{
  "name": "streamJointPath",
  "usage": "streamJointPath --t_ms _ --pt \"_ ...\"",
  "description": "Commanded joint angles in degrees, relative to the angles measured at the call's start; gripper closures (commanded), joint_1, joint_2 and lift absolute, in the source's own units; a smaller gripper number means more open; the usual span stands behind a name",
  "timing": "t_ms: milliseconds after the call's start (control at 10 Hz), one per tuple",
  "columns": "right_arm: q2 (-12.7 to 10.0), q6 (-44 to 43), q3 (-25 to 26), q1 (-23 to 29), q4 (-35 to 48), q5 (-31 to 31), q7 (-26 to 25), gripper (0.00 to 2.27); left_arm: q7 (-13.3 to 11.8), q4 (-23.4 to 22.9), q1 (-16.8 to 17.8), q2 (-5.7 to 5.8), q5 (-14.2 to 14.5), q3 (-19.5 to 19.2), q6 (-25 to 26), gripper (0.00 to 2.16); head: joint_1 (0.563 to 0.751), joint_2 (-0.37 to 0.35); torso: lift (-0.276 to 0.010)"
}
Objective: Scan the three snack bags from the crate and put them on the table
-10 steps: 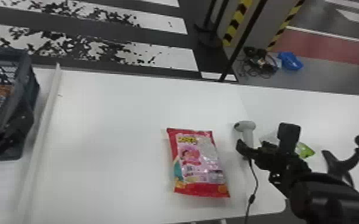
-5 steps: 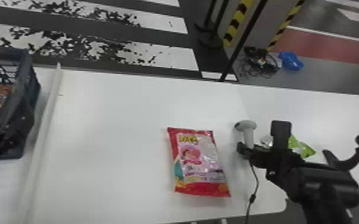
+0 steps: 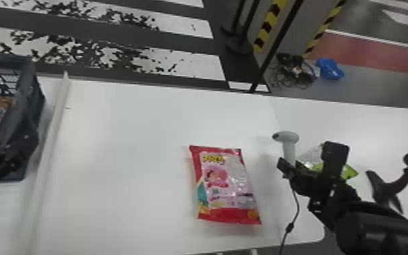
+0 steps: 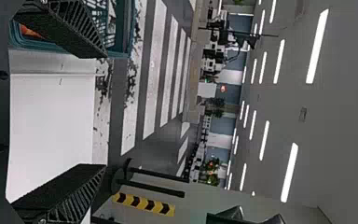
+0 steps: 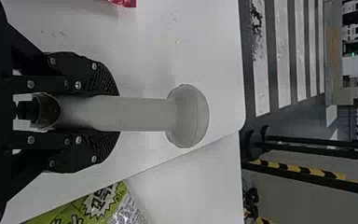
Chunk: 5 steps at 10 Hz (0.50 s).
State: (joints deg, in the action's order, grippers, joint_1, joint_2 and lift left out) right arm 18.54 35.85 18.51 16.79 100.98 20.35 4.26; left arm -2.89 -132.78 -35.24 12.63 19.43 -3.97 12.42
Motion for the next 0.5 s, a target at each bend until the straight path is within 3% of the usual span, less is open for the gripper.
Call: streamJointPath --t_ms 0,200,400 --pt "-2.63 -1.09 3.46 6.59 9.5 4.35 -1.09 2.22 -0.01 0.07 0.26 0.03 -0.01 0.28 0.2 0.03 0.695 -0.29 -0.094" --pt "-4.92 0.32 6.63 14.85 18.82 9.8 -0.13 2.22 -0.1 0.33 0.79 0.2 0.26 0.37 0.37 0.03 0.695 -0.284 -0.094" --pt "-8.52 3.66 7.68 20.04 24.36 15.16 5.15 2.22 -0.1 0.42 0.53 -0.15 0.43 0.37 0.02 0.03 0.695 -0.26 -0.094"
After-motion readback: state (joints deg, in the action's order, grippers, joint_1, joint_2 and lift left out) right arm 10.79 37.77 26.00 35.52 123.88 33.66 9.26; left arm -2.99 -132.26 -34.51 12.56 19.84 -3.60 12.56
